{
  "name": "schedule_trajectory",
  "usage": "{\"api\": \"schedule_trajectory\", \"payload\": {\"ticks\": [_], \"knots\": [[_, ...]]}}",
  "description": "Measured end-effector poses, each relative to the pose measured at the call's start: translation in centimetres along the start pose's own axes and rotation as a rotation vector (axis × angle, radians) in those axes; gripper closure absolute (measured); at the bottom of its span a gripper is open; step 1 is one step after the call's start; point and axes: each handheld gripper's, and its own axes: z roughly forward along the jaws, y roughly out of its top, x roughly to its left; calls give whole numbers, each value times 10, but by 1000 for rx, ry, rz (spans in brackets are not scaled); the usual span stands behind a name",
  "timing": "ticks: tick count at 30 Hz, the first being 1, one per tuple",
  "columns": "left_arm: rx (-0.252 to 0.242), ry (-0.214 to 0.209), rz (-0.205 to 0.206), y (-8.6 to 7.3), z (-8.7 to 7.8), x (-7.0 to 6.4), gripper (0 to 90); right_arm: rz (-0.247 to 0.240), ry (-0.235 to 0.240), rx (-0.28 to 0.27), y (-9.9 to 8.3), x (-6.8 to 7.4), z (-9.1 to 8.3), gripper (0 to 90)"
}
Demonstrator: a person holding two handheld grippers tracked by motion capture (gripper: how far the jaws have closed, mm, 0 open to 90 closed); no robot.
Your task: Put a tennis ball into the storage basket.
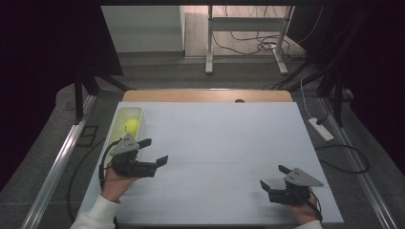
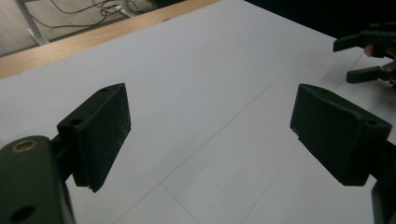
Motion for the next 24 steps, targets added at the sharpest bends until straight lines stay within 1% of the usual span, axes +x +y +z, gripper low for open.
{"api": "schedule_trajectory", "payload": {"ticks": [3,10,12,17,19,21,24], "knots": [[14,-15,9,-6,5,-7,128,0,1,0,0,0,0,114],[40,-17,41,-21,10,-20,129,0,6,-3,0,0,0,114],[43,-17,39,-26,10,-23,129,1,6,-2,0,0,1,114],[53,-14,25,-39,11,-25,129,0,10,0,0,1,1,114],[61,-4,26,-45,12,-24,129,0,10,1,0,1,1,114],[65,-11,28,-51,12,-24,129,0,11,2,0,1,1,114],[86,-4,44,-61,14,-27,129,0,11,2,0,1,1,114]]}}
